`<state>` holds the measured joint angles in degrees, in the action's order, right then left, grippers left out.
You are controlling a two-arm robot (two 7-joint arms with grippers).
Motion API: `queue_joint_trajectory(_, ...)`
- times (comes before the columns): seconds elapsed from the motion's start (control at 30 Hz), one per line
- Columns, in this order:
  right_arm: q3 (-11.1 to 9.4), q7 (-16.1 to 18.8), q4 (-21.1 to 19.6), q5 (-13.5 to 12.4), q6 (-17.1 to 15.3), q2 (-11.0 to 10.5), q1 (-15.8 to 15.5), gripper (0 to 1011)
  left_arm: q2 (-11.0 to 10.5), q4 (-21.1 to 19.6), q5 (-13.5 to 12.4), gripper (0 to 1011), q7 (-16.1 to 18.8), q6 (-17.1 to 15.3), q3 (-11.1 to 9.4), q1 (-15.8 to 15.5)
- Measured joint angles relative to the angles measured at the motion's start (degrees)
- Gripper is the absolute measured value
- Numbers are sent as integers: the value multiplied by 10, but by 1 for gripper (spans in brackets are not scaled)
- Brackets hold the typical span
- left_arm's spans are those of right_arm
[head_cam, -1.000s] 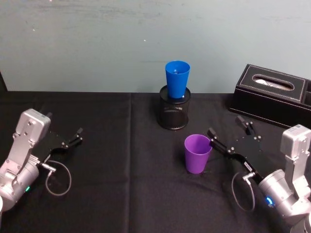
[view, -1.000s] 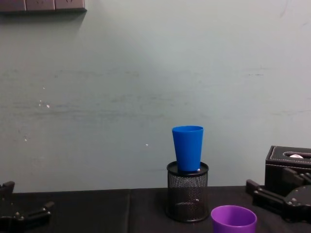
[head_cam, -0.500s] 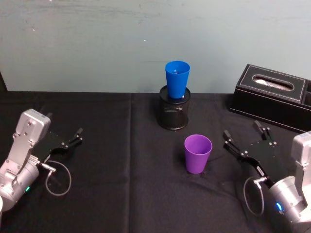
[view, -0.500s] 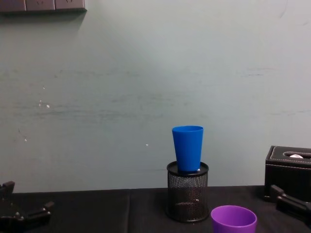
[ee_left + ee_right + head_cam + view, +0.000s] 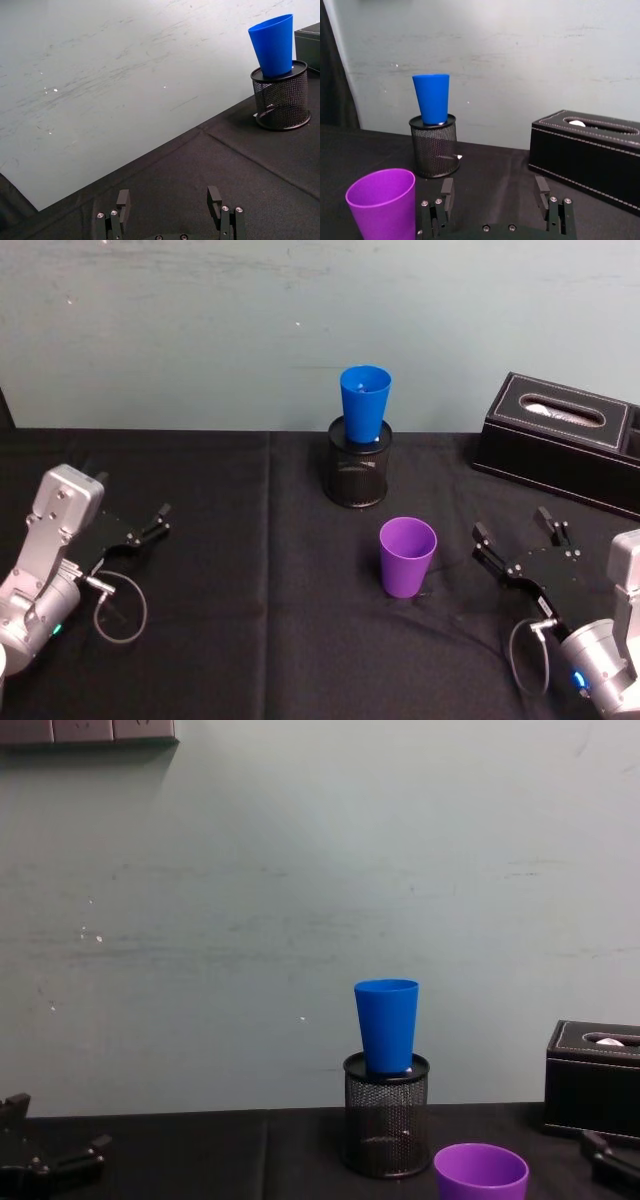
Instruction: Pick up one cup with a gripper and tap it against the other cup.
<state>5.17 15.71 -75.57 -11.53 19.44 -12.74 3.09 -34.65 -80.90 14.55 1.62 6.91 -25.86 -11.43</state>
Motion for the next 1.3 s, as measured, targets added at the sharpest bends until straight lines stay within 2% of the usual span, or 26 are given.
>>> queue_joint_trajectory(0.77, -6, 20, 45, -7, 2, 10, 10, 1003, 0, 0, 0, 1011, 0, 0, 0, 0)
queue_joint_trajectory(1.3, -5, 19, 43, -7, 2, 10, 9, 1003, 0, 0, 0, 1011, 0, 0, 0, 0)
